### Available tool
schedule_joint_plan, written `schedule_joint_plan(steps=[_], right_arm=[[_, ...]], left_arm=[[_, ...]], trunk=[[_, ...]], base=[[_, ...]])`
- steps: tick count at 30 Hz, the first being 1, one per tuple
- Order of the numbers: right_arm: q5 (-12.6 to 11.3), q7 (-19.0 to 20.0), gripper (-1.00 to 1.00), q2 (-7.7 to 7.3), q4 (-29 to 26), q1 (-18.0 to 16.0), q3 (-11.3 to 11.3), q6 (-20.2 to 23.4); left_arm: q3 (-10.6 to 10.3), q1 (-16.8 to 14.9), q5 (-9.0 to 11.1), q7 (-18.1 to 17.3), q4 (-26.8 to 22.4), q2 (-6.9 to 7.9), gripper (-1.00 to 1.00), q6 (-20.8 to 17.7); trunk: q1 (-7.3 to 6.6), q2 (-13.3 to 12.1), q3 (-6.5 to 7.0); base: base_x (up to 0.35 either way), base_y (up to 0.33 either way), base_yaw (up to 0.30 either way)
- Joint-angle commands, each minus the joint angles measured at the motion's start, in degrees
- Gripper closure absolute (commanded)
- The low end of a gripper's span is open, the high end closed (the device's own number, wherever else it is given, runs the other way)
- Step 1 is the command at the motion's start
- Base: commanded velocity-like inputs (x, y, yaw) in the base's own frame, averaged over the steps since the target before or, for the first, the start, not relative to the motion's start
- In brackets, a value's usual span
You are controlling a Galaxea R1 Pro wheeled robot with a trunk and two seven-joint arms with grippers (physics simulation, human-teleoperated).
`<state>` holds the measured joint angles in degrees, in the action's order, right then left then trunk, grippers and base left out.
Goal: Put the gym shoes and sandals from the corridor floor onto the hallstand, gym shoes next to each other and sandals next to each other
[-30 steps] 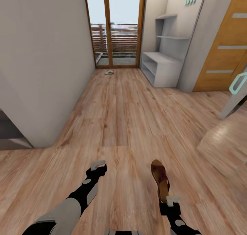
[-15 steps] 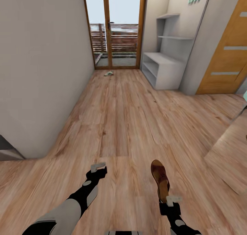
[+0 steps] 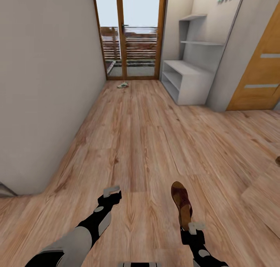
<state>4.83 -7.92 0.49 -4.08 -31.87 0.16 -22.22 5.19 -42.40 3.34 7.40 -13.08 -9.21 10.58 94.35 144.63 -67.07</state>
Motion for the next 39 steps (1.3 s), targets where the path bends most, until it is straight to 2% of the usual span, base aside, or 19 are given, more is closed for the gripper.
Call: schedule_joint_plan(steps=[1,27,39], right_arm=[[0.5,-0.4,1.0,0.02,0.0,0.0,0.0,-0.1],[0.6,-0.3,1.0,-0.04,0.0,0.0,0.0,-0.3],[0.6,-0.3,1.0,-0.05,0.0,0.0,0.0,-0.4]], left_arm=[[0.2,0.0,0.3,-0.1,0.1,-0.03,-1.0,0.2],[0.2,-0.1,0.3,-0.1,0.1,-0.02,-1.0,0.2],[0.2,-0.1,0.3,-0.1,0.1,-0.03,-1.0,0.1]], trunk=[[0.02,0.0,-0.05],[0.02,0.0,-0.03],[0.02,0.0,0.56]], base=[[0.35,0.0,0.0],[0.35,0.0,0.0],[0.35,0.0,0.0]])
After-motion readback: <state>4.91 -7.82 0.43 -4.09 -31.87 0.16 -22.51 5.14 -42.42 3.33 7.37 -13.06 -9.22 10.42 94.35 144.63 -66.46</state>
